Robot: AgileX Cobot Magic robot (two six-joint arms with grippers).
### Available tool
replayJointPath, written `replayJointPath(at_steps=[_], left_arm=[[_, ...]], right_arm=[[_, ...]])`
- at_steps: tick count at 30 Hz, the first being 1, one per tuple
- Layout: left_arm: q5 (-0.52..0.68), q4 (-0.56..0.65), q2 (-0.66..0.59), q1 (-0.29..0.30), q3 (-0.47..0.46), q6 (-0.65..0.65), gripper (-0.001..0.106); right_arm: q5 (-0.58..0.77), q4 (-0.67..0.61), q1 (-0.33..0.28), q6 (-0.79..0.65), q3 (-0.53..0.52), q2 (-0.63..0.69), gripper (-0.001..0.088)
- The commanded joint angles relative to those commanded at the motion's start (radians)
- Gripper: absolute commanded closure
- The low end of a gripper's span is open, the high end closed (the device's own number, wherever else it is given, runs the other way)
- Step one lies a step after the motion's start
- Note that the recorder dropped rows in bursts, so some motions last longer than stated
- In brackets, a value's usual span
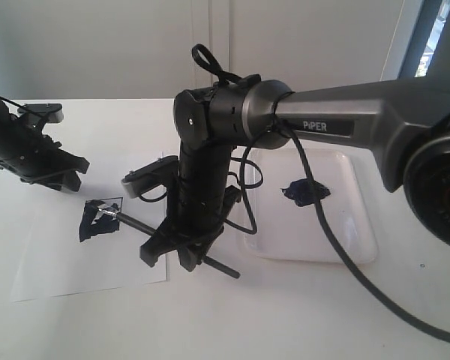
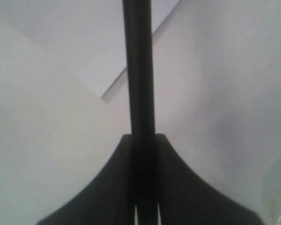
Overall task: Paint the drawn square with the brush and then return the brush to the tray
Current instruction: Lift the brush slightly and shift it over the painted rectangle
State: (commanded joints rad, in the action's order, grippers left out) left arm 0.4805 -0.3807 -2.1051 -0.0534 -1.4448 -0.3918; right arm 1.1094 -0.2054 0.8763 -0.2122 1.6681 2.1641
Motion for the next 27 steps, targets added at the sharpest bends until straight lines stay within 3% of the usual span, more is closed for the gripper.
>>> replayJointPath(at_steps=[10,18,27], left_arm=[[0.002,0.0,0.0,0.0,0.0,0.0,0.061],[0.004,0.0,0.0,0.0,0.0,0.0,0.061],[0.008,0.0,0.0,0.0,0.0,0.0,0.061]], right_arm=[[0.039,0.015,0.0,0.035,0.0,-0.015,0.0868],[0.101,0.1,0.0,0.063,0.0,-0.029,0.0868],[0.089,0.109,0.0,0.107,0.0,-0.036,0.0868]])
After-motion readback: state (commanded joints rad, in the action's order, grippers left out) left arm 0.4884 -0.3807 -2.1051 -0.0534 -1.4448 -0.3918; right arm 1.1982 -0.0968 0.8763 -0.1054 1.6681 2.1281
